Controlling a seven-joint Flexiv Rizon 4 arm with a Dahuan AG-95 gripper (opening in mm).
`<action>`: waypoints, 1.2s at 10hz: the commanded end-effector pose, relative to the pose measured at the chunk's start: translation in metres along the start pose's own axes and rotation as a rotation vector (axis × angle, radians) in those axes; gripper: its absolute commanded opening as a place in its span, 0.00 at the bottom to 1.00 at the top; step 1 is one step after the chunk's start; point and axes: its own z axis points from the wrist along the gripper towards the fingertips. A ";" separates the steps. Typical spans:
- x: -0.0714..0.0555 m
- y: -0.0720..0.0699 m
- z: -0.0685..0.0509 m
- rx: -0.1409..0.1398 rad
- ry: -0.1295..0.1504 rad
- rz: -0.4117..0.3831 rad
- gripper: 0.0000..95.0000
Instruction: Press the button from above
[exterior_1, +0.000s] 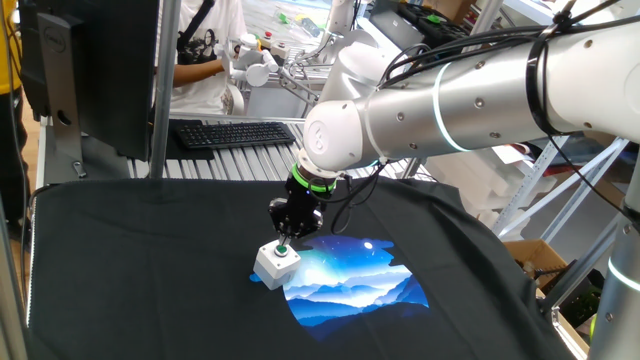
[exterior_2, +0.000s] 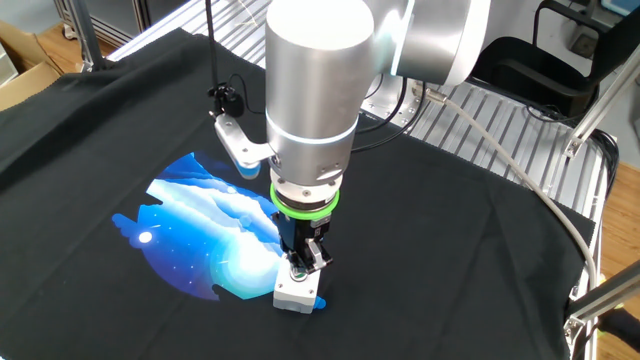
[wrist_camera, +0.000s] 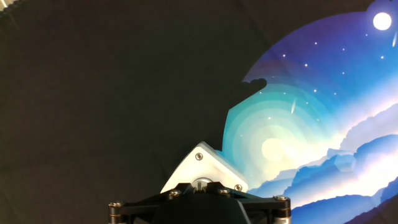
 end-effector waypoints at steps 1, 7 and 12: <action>0.000 0.000 0.000 -0.001 0.001 -0.001 0.00; 0.000 0.000 0.000 0.000 0.005 -0.003 0.00; 0.000 0.000 0.000 0.015 -0.001 0.008 0.00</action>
